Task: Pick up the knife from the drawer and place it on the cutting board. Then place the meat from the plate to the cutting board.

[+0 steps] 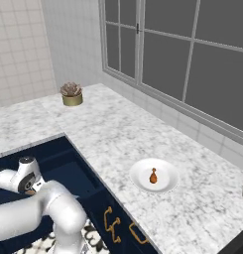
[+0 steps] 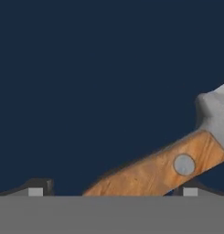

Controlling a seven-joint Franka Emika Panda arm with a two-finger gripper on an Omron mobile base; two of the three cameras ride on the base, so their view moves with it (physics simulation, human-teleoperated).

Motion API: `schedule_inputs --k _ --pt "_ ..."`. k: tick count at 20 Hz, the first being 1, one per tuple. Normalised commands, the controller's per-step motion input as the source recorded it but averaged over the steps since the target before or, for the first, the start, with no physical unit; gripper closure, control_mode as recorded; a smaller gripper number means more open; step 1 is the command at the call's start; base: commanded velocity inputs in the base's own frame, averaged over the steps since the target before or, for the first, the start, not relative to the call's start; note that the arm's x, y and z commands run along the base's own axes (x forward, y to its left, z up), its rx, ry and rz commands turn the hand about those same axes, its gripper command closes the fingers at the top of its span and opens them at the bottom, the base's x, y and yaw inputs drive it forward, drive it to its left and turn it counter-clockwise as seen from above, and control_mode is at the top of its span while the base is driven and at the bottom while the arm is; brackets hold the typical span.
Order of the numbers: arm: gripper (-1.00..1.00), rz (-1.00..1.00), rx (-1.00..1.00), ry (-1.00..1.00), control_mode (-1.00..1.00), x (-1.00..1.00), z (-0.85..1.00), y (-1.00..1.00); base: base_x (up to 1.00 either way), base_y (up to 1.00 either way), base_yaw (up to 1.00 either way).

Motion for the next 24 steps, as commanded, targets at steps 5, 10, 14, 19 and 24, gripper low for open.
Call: schedule_inputs --k 5,10,14,19,24 --pt "1.00 0.00 -0.05 0.02 -1.00 0.12 -0.83 0.45 0.00 0.00 0.00" --pt "1.00 0.00 -0.03 0.01 -1.00 -0.36 -0.48 0.61 0.00 0.00 0.00" --pt "1.00 0.00 0.00 0.03 -1.00 -0.60 -0.12 0.57 0.00 0.00 0.00" --pt "1.00 -0.05 0.00 0.00 -1.00 -0.82 0.45 0.19 0.00 0.00 0.00" --pt "1.00 -0.15 0.00 -0.07 -1.00 -0.90 0.99 0.00 0.00 0.00 0.00"
